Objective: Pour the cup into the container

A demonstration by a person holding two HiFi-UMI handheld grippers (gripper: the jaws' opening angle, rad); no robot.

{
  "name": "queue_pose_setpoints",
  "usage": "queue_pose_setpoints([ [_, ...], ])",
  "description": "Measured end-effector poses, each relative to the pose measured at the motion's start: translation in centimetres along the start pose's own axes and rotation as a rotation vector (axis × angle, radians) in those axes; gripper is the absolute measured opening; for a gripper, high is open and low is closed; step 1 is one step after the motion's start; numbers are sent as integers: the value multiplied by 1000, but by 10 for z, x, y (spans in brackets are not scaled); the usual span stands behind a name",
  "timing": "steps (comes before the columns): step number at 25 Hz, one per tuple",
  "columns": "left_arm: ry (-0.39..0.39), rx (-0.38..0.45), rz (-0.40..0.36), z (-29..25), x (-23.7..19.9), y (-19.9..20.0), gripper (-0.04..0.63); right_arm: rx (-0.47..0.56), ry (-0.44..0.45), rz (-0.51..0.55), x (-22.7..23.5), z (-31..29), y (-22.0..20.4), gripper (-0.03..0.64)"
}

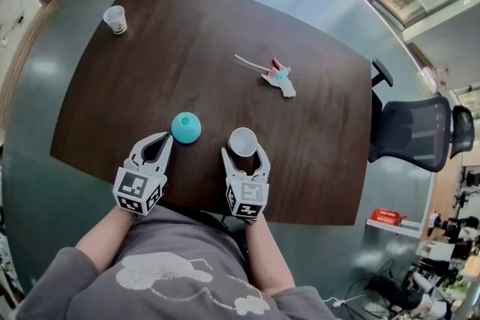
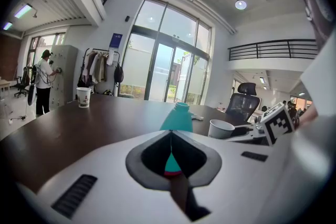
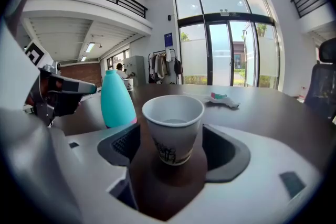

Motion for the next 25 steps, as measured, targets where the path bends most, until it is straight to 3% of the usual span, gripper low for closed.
queue_pose_setpoints([
  [15,-26,-36,14,-12,-10,2,8,9,-50,19,2,-27,9,342],
  [25,-19,-37,12,-14,-12,3,8,22,-54,12,5,-27,8,308],
])
Point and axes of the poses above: the fingertips, and each gripper's own axes: z backward along the fingers, x to its right, y out of its top, the point moved 9 cm from there along z, backward along the fingers, and after that the axes turned 15 degrees about z, right-handed, at the moved point
